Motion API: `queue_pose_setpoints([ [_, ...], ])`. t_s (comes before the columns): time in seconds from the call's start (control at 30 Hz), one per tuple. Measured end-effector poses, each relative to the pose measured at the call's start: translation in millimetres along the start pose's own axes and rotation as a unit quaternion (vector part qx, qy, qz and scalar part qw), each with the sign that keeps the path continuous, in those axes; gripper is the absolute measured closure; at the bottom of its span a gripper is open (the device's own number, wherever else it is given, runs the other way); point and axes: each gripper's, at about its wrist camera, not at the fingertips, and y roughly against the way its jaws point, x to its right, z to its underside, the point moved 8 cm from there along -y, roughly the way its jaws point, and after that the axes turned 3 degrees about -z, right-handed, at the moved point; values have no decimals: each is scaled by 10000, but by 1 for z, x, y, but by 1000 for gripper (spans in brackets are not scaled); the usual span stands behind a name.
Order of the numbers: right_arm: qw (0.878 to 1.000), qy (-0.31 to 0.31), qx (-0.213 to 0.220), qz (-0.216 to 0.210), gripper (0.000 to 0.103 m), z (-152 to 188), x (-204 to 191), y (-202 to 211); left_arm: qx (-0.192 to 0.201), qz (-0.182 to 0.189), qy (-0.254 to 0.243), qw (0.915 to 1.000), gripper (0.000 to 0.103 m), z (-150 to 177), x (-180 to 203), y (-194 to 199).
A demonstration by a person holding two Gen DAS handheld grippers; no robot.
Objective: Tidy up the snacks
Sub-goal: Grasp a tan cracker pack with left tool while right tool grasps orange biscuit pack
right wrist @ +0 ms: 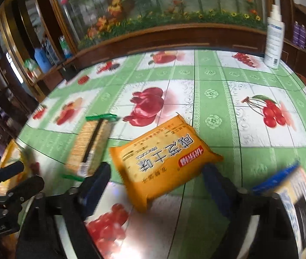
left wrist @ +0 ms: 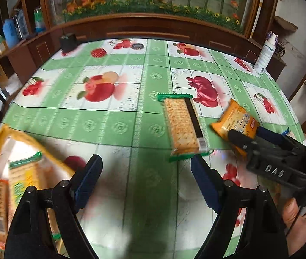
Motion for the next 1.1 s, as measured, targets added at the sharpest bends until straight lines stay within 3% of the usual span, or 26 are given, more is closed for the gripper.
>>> queue_pose_setpoints([
  [0.2,9983,411,-246,340,8,-8,3,-17,-20,95,98,9999,19,-10,1,-12],
  [0.37,9991,-198,-245,270,3,-18,8,-18,-92,195,286,9994,19,-22,4,-26],
  [0.47,9968,-192,-263,724,0,-22,7,-27,-148,108,247,9995,19,-28,8,-35],
  [0.57,9962,-162,-230,819,1,-25,8,-30,-192,93,138,9997,19,-30,13,-41],
  [0.7,9947,22,-118,1020,17,-23,13,-18,-204,142,-95,9996,19,-38,30,-50],
  [0.8,9936,33,-104,1124,22,-21,24,-10,-262,70,-212,9994,18,-40,38,-59],
  [0.9,9943,35,-101,1057,22,-17,31,-5,-371,-166,-404,9984,17,-36,44,-73],
  [1.0,9957,-21,-87,922,24,-14,35,-2,-222,-140,-392,9989,17,-38,45,-73],
  [1.1,9955,-175,-74,929,16,-14,39,-2,-125,-107,-379,9991,17,-39,44,-72],
])
